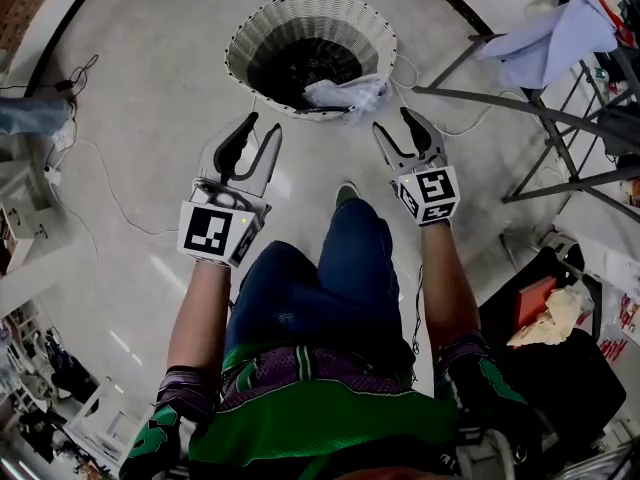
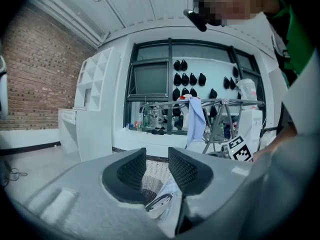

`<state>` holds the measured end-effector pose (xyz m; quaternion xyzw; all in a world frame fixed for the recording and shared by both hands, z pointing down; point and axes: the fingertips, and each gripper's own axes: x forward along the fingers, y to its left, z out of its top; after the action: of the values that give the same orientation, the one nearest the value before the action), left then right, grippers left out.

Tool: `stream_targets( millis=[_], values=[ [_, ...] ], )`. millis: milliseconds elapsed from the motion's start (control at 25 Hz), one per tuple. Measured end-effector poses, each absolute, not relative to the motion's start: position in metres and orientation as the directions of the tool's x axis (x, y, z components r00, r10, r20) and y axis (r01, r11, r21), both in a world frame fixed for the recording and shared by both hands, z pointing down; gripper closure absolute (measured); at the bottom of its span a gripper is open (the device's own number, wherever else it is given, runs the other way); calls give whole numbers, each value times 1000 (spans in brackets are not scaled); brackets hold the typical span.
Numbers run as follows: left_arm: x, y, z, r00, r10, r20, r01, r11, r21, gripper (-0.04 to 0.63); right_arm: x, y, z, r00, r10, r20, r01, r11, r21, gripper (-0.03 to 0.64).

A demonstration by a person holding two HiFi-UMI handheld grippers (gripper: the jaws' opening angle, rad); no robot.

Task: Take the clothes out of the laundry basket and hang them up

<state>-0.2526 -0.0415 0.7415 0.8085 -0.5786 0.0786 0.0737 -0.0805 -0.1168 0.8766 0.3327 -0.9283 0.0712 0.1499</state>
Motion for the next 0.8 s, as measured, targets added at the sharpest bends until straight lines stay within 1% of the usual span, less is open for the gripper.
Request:
stream_targets(
  millis=[160, 360, 440, 560, 800],
  values=[
    [-254, -52, 775, 308, -923, 230, -950, -310, 29, 451, -82, -133, 926, -734, -579, 356, -623, 782, -11, 388],
    [-255, -63, 819, 301, -919, 255, -950, -311, 1, 451, -87, -152, 990, -726, -554, 408, -577, 813, 77, 388],
    [-258, -66, 833, 297, -918, 263, -951, -309, -7, 451, -91, -157, 1007, -727, -549, 413, -569, 818, 85, 388],
    [-260, -70, 848, 295, -924, 243, -952, -306, -9, 451, -94, -165, 1030, -724, -548, 420, -563, 820, 100, 388],
    [-264, -69, 878, 287, -925, 247, -953, -303, -29, 451, -99, -182, 1068, -707, -550, 444, -511, 832, 217, 388]
  ],
)
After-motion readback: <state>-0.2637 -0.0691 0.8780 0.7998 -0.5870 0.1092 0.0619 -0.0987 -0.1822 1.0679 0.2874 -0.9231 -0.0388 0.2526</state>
